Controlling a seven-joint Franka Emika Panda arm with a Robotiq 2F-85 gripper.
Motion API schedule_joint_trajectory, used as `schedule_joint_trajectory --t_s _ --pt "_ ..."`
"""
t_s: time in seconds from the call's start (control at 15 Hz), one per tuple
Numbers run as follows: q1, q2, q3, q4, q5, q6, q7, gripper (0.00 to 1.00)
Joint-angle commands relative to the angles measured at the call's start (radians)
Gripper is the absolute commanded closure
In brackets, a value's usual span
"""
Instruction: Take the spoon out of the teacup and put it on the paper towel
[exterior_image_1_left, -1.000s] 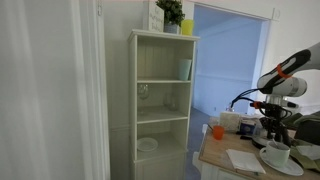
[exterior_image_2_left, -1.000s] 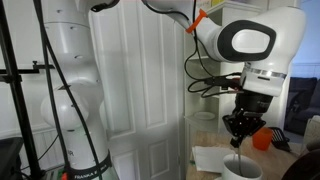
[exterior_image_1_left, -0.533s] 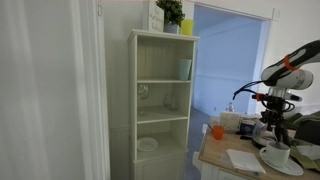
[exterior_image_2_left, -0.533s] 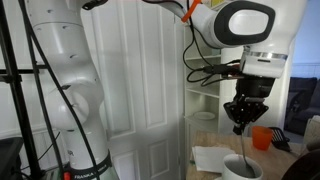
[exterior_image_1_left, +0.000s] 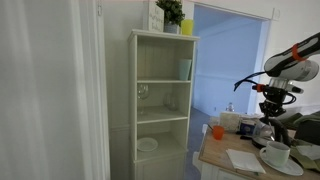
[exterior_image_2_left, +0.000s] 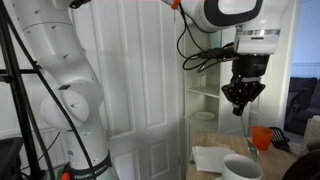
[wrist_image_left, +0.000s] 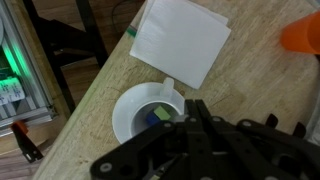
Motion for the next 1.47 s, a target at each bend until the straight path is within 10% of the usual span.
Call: schedule_joint_trajectory --t_s 0.0,0.67,1.4 --pt "0.007 -0.053 0.034 0.013 0.041 -0.120 -0.032 0.99" --pt "0.102 0.110 0.147 0.217 0.078 -0.452 -0.026 0.99" --pt "0.098 0.515 0.089 0.471 0.168 -0.670 0.066 0.99"
